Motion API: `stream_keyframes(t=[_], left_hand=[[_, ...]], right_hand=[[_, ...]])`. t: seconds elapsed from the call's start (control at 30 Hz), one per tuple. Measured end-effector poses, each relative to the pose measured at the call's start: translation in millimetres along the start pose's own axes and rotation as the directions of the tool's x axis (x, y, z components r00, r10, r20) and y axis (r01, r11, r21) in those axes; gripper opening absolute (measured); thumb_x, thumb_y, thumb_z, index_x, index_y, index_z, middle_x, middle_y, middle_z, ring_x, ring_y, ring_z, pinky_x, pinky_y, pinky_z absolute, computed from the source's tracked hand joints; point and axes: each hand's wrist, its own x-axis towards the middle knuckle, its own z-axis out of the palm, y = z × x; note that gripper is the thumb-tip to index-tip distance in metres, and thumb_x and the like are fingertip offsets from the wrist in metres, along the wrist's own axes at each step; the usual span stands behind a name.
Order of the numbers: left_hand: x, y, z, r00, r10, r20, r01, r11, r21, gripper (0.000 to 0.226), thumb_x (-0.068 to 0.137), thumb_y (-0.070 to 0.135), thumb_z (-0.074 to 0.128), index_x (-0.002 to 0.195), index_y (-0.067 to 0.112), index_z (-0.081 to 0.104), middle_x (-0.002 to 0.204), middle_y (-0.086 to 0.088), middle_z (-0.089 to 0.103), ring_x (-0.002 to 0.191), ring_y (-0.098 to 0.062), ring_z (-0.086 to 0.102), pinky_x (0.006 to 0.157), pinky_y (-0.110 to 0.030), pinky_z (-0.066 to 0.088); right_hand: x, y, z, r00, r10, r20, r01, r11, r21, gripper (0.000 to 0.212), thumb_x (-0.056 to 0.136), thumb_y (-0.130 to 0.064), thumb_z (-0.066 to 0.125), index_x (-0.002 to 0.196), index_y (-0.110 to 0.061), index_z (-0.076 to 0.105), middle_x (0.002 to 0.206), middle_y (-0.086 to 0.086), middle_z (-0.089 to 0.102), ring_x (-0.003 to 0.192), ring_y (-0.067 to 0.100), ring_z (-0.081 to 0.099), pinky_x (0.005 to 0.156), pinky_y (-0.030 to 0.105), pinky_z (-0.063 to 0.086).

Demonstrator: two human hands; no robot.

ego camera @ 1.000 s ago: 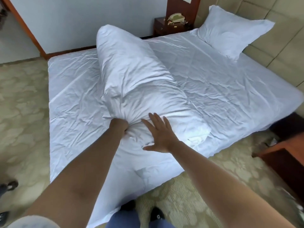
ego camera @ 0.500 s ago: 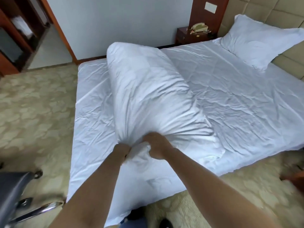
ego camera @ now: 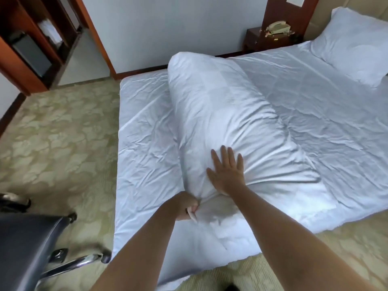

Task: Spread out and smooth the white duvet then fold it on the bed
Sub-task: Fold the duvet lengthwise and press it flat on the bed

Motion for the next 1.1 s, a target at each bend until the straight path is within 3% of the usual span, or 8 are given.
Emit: stream_keyframes(t=[0.13, 0.27, 0.4, 0.53, 0.67, 0.83, 1.0, 1.1], left_hand=[[11.1, -23.3, -30.7, 0.998, -0.006, 0.056, 0.006, 1.000, 0.006, 0.047, 0.081, 0.012, 0.070, 0.124, 0.013, 0.050, 0.100, -0.007, 0.065, 0.092, -0.019, 0.065, 0.077, -0.017, 0.046], [23.3, -31.6, -79.8, 0.971, 0.208, -0.117, -0.159, 0.929, 0.334, 0.069, 0.065, 0.038, 0.080, 0.126, 0.018, 0.053, 0.126, -0.003, 0.056, 0.116, -0.023, 0.055, 0.092, -0.030, 0.048], [22.8, -36.3, -131.9, 0.892, 0.434, -0.126, -0.291, 0.765, 0.574, 0.066, 0.079, 0.016, 0.064, 0.140, 0.024, 0.039, 0.145, -0.008, 0.030, 0.132, -0.028, 0.035, 0.102, -0.041, 0.042], [33.8, -24.1, -165.7, 0.783, 0.611, -0.118, -0.308, 0.545, 0.780, 0.060, 0.086, 0.011, 0.056, 0.141, 0.024, 0.036, 0.157, -0.007, 0.009, 0.142, -0.028, 0.017, 0.111, -0.041, 0.031], [62.6, 7.7, -183.7, 0.711, 0.701, -0.059, -0.338, 0.414, 0.845, 0.056, 0.095, 0.019, 0.044, 0.148, 0.026, 0.026, 0.160, -0.004, 0.005, 0.146, -0.023, 0.007, 0.118, -0.041, 0.016], [92.2, 59.6, -204.1, 0.653, 0.757, 0.030, -0.368, 0.282, 0.886, 0.053, 0.098, 0.015, 0.034, 0.149, 0.025, 0.024, 0.160, 0.000, 0.008, 0.146, -0.020, 0.008, 0.118, -0.036, 0.016], [135.5, 99.5, -226.9, 0.620, 0.779, 0.087, -0.303, 0.136, 0.943, 0.059, 0.098, 0.021, 0.031, 0.151, 0.031, 0.009, 0.161, -0.001, -0.002, 0.147, -0.022, 0.004, 0.118, -0.042, 0.010], [175.1, 128.9, -252.8, 0.559, 0.825, 0.079, -0.273, 0.093, 0.958, 0.061, 0.101, 0.028, 0.029, 0.152, 0.032, -0.005, 0.160, -0.011, 0.002, 0.139, -0.029, 0.027, 0.112, -0.040, 0.028]], right_hand=[[12.2, -13.3, 15.4, 0.991, 0.090, 0.097, -0.085, 0.995, -0.053, 0.069, 0.096, -0.057, 0.020, 0.151, -0.029, -0.011, 0.158, 0.004, -0.021, 0.145, 0.022, -0.021, 0.115, 0.049, -0.014], [20.3, -44.0, 10.9, 0.962, 0.223, 0.157, -0.221, 0.975, -0.028, 0.070, 0.094, -0.062, 0.023, 0.151, -0.034, -0.007, 0.159, 0.001, -0.017, 0.146, 0.021, -0.016, 0.116, 0.050, -0.009], [23.8, -65.6, 1.4, 0.922, 0.334, 0.197, -0.337, 0.941, -0.021, 0.070, 0.093, -0.062, 0.025, 0.151, -0.036, -0.004, 0.160, -0.002, -0.011, 0.147, 0.020, -0.009, 0.117, 0.050, -0.004], [26.7, -76.8, -18.1, 0.917, 0.372, 0.142, -0.379, 0.925, 0.020, 0.072, 0.094, -0.060, 0.032, 0.152, -0.034, -0.001, 0.159, 0.001, 0.017, 0.145, 0.022, 0.020, 0.116, 0.043, 0.016], [52.7, -82.5, -41.2, 0.885, 0.464, 0.033, -0.462, 0.868, 0.180, 0.073, 0.095, -0.060, 0.027, 0.150, -0.034, -0.014, 0.132, 0.011, 0.053, 0.117, 0.030, 0.055, 0.095, 0.039, 0.041], [77.8, -75.0, -47.1, 0.889, 0.455, 0.047, -0.457, 0.888, 0.052, 0.069, 0.090, -0.066, 0.034, 0.149, -0.033, 0.019, 0.135, 0.002, 0.053, 0.122, 0.024, 0.052, 0.096, 0.037, 0.039], [110.4, -54.8, -54.7, 0.890, 0.453, -0.043, -0.449, 0.890, 0.075, 0.037, 0.093, -0.054, 0.041, 0.117, -0.038, 0.063, 0.159, -0.002, 0.011, 0.145, 0.025, 0.009, 0.118, 0.043, 0.007], [137.9, -47.7, -59.8, 0.800, 0.581, -0.153, -0.526, 0.800, 0.288, 0.041, 0.093, -0.040, 0.035, 0.116, -0.019, 0.062, 0.149, 0.004, 0.035, 0.133, 0.029, 0.040, 0.106, 0.034, 0.030]])
